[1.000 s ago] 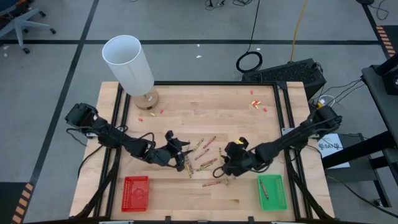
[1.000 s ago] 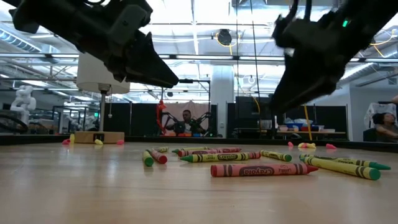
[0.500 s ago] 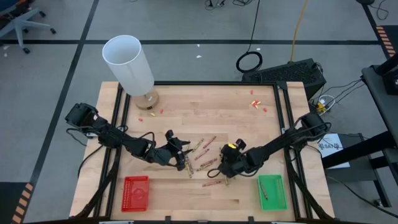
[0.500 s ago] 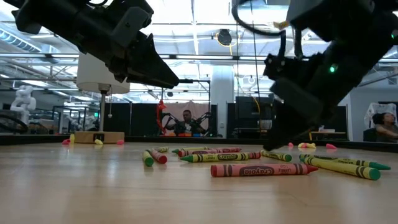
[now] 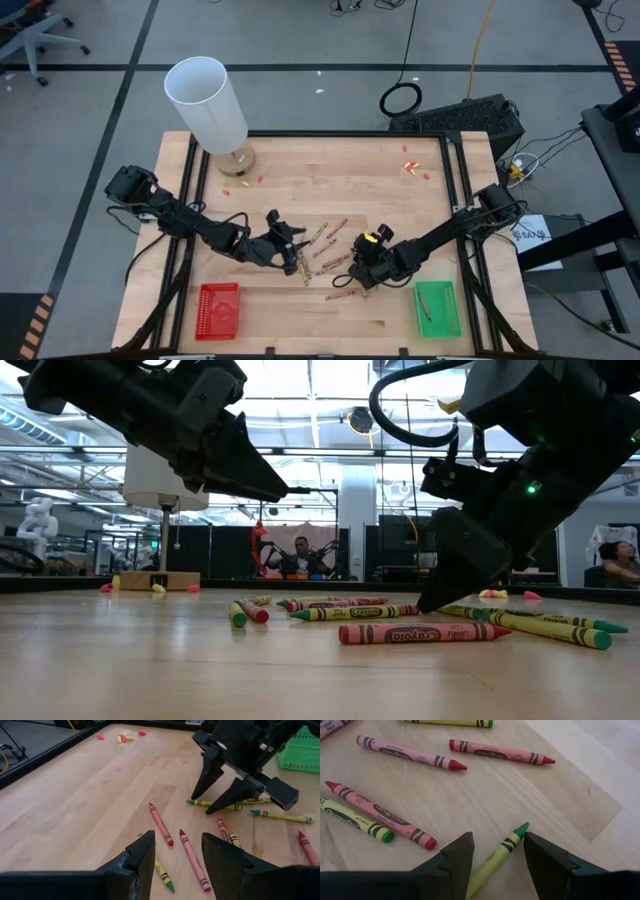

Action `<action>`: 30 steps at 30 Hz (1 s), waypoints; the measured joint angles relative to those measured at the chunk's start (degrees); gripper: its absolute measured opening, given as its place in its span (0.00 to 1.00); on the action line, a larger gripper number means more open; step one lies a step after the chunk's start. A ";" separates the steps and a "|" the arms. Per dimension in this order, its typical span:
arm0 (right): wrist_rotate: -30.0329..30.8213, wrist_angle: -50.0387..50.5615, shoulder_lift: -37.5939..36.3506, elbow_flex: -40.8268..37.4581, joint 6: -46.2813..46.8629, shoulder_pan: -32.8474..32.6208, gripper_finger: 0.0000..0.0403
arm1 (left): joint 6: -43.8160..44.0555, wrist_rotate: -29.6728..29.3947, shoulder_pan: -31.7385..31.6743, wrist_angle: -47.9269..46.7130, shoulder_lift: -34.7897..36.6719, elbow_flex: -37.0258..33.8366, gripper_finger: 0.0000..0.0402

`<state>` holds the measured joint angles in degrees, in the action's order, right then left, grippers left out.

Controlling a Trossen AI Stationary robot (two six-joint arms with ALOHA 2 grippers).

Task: Sort crayons
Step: Put the green crayon into the red bin

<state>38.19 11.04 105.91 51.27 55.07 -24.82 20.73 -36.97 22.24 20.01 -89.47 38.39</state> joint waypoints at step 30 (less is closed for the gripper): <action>0.10 -3.39 -4.71 -0.33 -9.13 0.02 0.01 | -0.09 2.54 0.00 -0.15 0.00 0.00 0.40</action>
<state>38.28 7.66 101.20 50.94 45.94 -24.80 20.64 -34.43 22.24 19.86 -89.47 38.39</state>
